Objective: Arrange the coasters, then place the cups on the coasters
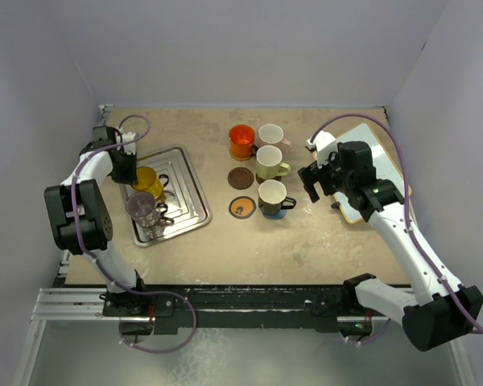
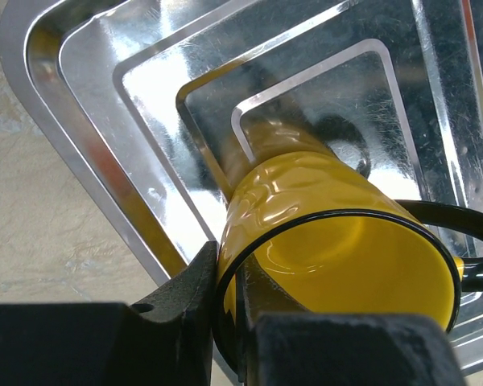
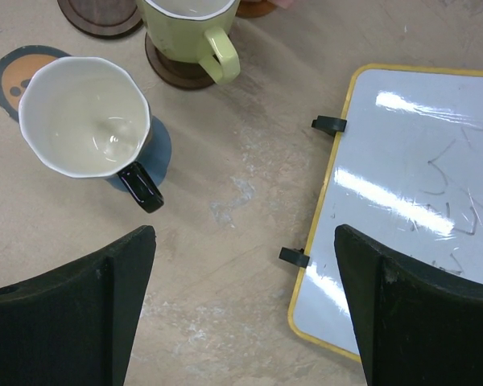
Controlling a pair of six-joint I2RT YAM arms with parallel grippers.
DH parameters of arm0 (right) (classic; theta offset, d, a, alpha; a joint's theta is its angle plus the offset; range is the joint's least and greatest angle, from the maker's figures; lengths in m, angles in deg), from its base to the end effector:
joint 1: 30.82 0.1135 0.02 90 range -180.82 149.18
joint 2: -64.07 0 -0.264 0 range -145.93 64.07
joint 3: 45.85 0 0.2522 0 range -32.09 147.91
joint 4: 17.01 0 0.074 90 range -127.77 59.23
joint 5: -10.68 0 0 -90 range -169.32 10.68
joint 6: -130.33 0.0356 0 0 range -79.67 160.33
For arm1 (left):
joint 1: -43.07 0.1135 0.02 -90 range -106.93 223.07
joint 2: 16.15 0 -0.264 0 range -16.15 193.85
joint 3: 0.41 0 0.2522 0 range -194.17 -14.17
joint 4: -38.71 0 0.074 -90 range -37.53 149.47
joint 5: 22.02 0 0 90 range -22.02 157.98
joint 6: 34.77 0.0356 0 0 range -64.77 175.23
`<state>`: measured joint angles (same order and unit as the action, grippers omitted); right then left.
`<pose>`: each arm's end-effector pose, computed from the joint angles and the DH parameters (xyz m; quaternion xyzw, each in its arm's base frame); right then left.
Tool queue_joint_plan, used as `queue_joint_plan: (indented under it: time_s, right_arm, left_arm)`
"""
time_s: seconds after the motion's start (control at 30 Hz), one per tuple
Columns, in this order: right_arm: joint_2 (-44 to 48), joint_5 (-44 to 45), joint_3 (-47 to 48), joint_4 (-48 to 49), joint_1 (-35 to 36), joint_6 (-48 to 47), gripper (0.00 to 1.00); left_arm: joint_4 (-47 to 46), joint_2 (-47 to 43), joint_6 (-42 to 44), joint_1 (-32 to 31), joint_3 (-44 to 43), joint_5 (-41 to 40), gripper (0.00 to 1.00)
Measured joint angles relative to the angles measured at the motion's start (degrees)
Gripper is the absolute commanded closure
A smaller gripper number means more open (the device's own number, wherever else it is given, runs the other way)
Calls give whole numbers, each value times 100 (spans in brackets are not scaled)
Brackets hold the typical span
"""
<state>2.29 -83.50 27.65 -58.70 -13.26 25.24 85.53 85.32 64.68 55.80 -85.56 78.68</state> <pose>0.2251 0.0740 0.3426 -0.2607 0.8253 0.0423 0.4991 0.3563 0.0737 0.2041 -0.0061 0.9686 -0.0445 0.2444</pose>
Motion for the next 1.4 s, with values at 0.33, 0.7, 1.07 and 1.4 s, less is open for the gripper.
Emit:
queue_joint_plan:
  time_s: [0.33, 0.7, 1.07, 1.4]
  right_arm:
    - [-9, 2, -2, 0, 0, -17, 6]
    - [-9, 13, 0, 0, -11, -17, 5]
    - [-9, 162, 0, 0, -87, -46, 5]
    - [-9, 208, 0, 0, -173, -59, 6]
  left_arm:
    - [227, 101, -87, 0, -345, 131, 97]
    - [501, -50, -87, -138, -815, 125, 97]
    - [741, -157, -70, -1364, -1497, -9, 97]
    - [955, 22, 216, -2409, -2350, 17, 97]
